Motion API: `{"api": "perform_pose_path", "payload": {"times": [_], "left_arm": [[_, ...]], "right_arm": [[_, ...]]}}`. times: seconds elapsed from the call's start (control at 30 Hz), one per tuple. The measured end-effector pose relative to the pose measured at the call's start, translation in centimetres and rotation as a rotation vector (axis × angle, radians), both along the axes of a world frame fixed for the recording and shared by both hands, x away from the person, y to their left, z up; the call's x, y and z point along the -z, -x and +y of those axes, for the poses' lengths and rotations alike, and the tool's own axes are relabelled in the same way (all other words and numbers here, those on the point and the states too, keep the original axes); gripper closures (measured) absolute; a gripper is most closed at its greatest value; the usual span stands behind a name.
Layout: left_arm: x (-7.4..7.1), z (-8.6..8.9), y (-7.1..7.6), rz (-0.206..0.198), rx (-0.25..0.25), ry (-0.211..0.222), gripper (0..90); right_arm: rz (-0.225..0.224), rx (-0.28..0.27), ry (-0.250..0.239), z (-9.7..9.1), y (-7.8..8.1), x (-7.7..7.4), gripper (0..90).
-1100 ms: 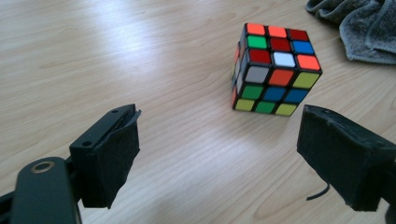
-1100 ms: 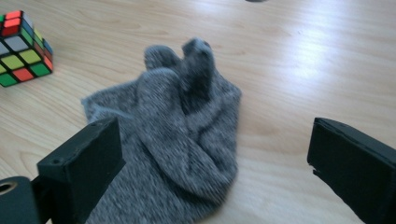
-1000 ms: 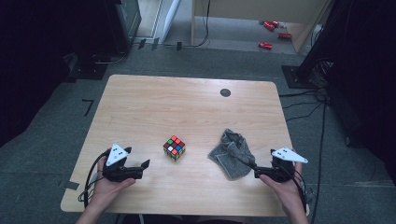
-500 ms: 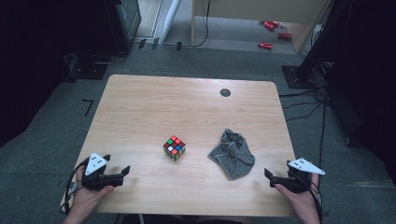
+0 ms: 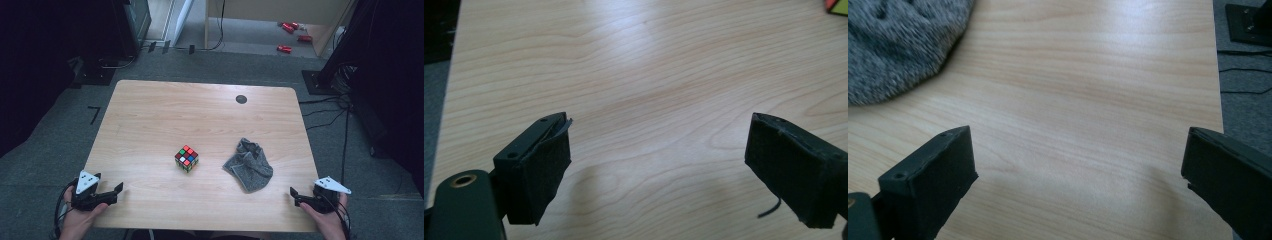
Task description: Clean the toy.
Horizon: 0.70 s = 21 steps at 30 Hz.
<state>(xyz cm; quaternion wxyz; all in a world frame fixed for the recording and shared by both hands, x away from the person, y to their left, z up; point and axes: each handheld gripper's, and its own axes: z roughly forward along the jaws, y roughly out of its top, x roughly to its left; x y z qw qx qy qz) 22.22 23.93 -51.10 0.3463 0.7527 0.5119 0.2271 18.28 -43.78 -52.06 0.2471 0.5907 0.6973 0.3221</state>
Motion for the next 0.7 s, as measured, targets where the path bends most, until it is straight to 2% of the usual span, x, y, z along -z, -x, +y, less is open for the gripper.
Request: {"api": "perform_pose_path", "payload": {"times": [0.07,0.2,0.33,0.43,0.7], "left_arm": [[0.34,-0.04,-0.09,0.032,-0.016,-0.017,11.9],[0.63,-0.69,-0.06,0.043,-0.002,-0.066,12.5],[0.64,-0.63,-0.21,0.056,0.014,-0.048,12.7],[0.65,-0.66,-0.22,0.056,0.017,-0.049,12.9],[0.64,-0.64,-0.36,0.056,0.024,-0.046,12.9]], "right_arm": [[0.008,0.008,0.012,0.03,0.04,0.21,1.0],[0.006,0.013,0.025,0.01,0.07,0.46,1.5],[0.007,-0.014,0.052,0.37,0.11,0.49,5.6],[0.031,0.005,0.013,0.20,-0.03,0.53,5.5],[0.030,0.007,0.013,0.18,-0.04,0.54,5.4]]}}
